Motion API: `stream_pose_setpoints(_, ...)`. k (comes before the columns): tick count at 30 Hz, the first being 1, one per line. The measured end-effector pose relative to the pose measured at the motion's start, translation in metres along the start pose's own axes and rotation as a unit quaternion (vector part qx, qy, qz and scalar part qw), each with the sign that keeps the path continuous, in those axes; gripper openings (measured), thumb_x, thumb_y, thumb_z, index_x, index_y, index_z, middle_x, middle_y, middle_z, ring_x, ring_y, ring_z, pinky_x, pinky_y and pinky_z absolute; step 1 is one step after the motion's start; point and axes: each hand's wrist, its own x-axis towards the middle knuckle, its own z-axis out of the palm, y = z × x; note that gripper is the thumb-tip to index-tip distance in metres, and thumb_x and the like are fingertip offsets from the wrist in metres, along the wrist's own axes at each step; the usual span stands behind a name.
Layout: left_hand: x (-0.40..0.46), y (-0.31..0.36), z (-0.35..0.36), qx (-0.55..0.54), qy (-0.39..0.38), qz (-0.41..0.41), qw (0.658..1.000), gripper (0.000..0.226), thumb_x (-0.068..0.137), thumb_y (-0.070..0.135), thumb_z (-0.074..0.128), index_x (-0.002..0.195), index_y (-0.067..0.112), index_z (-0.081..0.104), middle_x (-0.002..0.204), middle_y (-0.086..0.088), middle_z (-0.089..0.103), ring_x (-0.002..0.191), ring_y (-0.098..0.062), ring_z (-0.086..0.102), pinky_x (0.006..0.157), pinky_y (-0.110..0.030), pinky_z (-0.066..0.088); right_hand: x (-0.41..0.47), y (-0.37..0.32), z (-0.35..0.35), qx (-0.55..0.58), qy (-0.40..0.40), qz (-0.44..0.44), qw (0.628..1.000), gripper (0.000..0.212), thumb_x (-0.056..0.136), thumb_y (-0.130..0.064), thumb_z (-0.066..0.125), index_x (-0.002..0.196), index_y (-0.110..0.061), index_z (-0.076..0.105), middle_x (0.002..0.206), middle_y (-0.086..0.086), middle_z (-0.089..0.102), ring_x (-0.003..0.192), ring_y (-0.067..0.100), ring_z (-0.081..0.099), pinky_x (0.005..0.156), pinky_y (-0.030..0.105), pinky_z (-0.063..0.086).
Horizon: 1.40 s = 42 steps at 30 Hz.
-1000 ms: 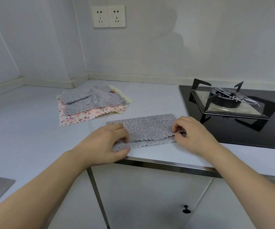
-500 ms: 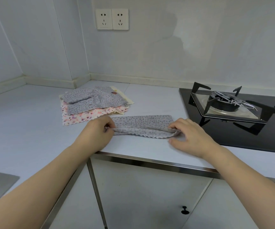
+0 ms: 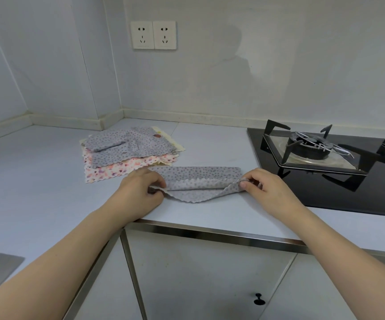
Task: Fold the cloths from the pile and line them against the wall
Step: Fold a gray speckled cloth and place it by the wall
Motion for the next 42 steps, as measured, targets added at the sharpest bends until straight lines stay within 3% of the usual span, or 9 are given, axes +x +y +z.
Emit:
stream_pose_setpoints(5, 0.002, -0.001, 0.003, 0.017, 0.043, 0.046, 0.998, 0.008, 0.090, 0.015, 0.063, 0.089, 0.018, 0.070, 0.089, 0.004, 0.060, 0.086, -0.015, 0.052, 0.075, -0.025, 0.038, -0.002, -0.005, -0.002, 0.014, 0.034, 0.014, 0.999, 0.008, 0.088, -0.028, 0.067, 0.087, -0.020, 0.066, 0.084, -0.009, 0.059, 0.069, -0.001, 0.050, 0.063, 0.018, 0.036)
stream_pose_setpoints(7, 0.001, -0.001, 0.002, 0.002, 0.048, 0.043, 0.998, 0.014, 0.092, 0.017, 0.060, 0.082, 0.014, 0.068, 0.083, 0.004, 0.060, 0.081, -0.013, 0.053, 0.072, -0.024, 0.036, -0.004, -0.006, -0.003, 0.026, 0.051, 0.021, 0.998, 0.007, 0.089, -0.026, 0.066, 0.088, -0.019, 0.066, 0.085, -0.009, 0.059, 0.071, 0.001, 0.051, 0.065, 0.017, 0.037)
stream_pose_setpoints(12, -0.001, 0.007, -0.010, -0.051, 0.063, 0.005, 0.997, 0.017, 0.091, 0.017, 0.063, 0.076, 0.013, 0.070, 0.079, 0.005, 0.064, 0.077, -0.006, 0.056, 0.067, -0.025, 0.038, -0.013, -0.016, -0.010, 0.079, 0.081, 0.049, 0.992, 0.007, 0.095, -0.015, 0.056, 0.093, -0.012, 0.062, 0.089, -0.001, 0.059, 0.077, 0.005, 0.051, 0.070, 0.023, 0.039)
stream_pose_setpoints(19, -0.008, 0.036, -0.044, -0.152, 0.107, -0.078, 0.979, 0.008, 0.085, 0.018, 0.072, 0.077, 0.018, 0.074, 0.088, 0.010, 0.069, 0.078, 0.002, 0.058, 0.067, -0.015, 0.038, -0.015, -0.054, -0.051, 0.093, 0.079, 0.034, 0.992, 0.011, 0.096, -0.009, 0.051, 0.096, -0.017, 0.059, 0.092, -0.008, 0.057, 0.077, -0.001, 0.052, 0.065, 0.006, 0.039)
stream_pose_setpoints(24, -0.010, 0.065, -0.072, -0.146, 0.141, -0.068, 0.977, 0.011, 0.083, 0.012, 0.074, 0.073, 0.013, 0.067, 0.078, 0.001, 0.067, 0.073, -0.009, 0.059, 0.060, -0.016, 0.038, -0.016, -0.078, -0.091, 0.043, 0.080, -0.002, 0.996, 0.010, 0.094, -0.013, 0.056, 0.092, -0.021, 0.062, 0.088, -0.010, 0.061, 0.078, 0.000, 0.055, 0.067, 0.009, 0.039)
stream_pose_setpoints(29, -0.012, 0.089, -0.100, -0.100, 0.157, -0.047, 0.981, 0.017, 0.084, 0.009, 0.071, 0.074, 0.019, 0.061, 0.081, 0.006, 0.063, 0.077, -0.009, 0.058, 0.058, -0.016, 0.037, -0.022, -0.098, -0.119, 0.059, 0.118, -0.002, 0.991, 0.004, 0.089, -0.016, 0.064, 0.089, -0.017, 0.068, 0.084, -0.004, 0.069, 0.078, 0.011, 0.061, 0.070, 0.022, 0.045)
stream_pose_setpoints(33, -0.016, 0.104, -0.118, -0.084, 0.165, -0.040, 0.982, 0.021, 0.081, 0.006, 0.071, 0.068, 0.018, 0.059, 0.071, 0.004, 0.062, 0.067, -0.011, 0.057, 0.055, -0.018, 0.038, -0.028, -0.109, -0.135, 0.055, 0.133, 0.005, 0.990, 0.004, 0.090, -0.018, 0.064, 0.090, -0.016, 0.067, 0.083, -0.003, 0.068, 0.077, 0.012, 0.060, 0.067, 0.020, 0.044)
stream_pose_setpoints(37, -0.022, 0.118, -0.134, -0.102, 0.173, -0.029, 0.979, 0.015, 0.080, 0.009, 0.074, 0.075, 0.016, 0.061, 0.075, -0.001, 0.065, 0.069, -0.017, 0.059, 0.058, -0.020, 0.041, -0.033, -0.121, -0.146, 0.045, 0.135, 0.018, 0.990, 0.005, 0.092, -0.016, 0.060, 0.091, -0.017, 0.064, 0.082, -0.008, 0.063, 0.074, 0.006, 0.056, 0.065, 0.021, 0.040)
stream_pose_setpoints(42, -0.026, 0.123, -0.147, -0.116, 0.117, -0.030, 0.986, 0.011, 0.084, 0.012, 0.072, 0.091, 0.021, 0.070, 0.086, -0.005, 0.071, 0.082, -0.020, 0.065, 0.064, -0.013, 0.043, -0.040, -0.132, -0.154, 0.071, 0.130, 0.032, 0.988, 0.007, 0.094, -0.014, 0.058, 0.093, -0.018, 0.063, 0.078, -0.012, 0.058, 0.071, -0.001, 0.051, 0.062, 0.015, 0.037)
